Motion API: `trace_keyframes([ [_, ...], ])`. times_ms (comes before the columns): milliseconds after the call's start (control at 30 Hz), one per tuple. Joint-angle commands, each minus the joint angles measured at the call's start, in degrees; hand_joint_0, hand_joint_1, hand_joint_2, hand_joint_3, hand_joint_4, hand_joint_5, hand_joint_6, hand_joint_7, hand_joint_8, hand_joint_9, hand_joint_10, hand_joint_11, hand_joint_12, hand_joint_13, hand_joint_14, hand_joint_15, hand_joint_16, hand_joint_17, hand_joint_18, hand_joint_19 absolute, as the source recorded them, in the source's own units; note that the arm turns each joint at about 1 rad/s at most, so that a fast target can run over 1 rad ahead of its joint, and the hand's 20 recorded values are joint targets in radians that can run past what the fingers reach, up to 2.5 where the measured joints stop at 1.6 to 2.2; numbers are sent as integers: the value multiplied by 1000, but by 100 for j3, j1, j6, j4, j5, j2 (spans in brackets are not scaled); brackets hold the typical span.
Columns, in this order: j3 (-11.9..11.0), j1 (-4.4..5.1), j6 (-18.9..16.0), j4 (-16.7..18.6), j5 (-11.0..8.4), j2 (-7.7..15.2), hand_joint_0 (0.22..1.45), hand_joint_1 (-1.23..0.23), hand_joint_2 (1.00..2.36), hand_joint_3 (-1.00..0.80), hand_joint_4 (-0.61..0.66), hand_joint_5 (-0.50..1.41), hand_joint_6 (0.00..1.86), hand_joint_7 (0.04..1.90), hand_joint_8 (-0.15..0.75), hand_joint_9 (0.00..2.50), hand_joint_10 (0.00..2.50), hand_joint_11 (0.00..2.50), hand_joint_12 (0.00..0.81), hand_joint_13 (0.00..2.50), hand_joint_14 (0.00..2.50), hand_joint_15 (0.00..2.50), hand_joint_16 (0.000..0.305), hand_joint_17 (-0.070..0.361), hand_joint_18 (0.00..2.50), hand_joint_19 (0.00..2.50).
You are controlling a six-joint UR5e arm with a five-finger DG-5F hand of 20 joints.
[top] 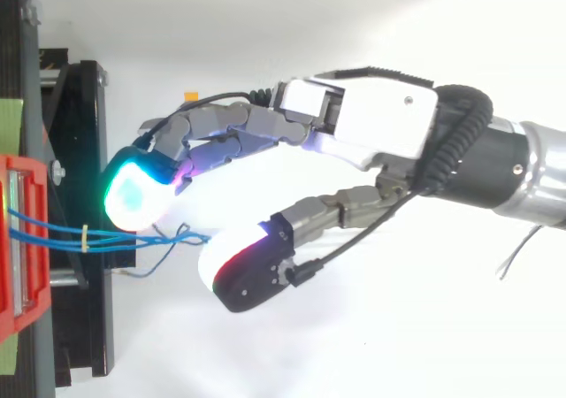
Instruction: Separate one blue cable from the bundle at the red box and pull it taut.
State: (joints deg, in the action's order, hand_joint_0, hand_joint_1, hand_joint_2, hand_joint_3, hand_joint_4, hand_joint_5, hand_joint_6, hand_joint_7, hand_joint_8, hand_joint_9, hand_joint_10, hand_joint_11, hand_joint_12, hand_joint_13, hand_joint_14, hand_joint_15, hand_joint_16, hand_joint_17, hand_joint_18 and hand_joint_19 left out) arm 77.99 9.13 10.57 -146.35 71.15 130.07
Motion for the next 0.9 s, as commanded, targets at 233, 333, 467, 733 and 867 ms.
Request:
trace_keyframes([
  [233,-732,-69,-345,-60,435,660,469,-561,1000,-500,203,-178,503,877,306,597,16,498,353,244,4,133,53,118,65,122],
  [333,-732,-69,-354,-104,470,652,471,-553,1000,-500,205,-178,503,891,305,598,17,510,352,254,5,144,52,117,77,123],
  [467,-723,-78,-397,-69,488,652,472,-546,1000,-500,211,-183,503,915,306,605,17,521,351,265,5,146,52,116,93,131],
  [733,-732,-69,-503,-34,567,652,479,-548,1000,-500,221,-184,503,959,304,614,20,543,348,285,6,161,51,116,119,142],
  [867,-732,-69,-573,-25,611,652,492,-566,1000,-500,222,-177,503,1004,301,613,18,552,342,297,6,162,50,113,143,139],
])
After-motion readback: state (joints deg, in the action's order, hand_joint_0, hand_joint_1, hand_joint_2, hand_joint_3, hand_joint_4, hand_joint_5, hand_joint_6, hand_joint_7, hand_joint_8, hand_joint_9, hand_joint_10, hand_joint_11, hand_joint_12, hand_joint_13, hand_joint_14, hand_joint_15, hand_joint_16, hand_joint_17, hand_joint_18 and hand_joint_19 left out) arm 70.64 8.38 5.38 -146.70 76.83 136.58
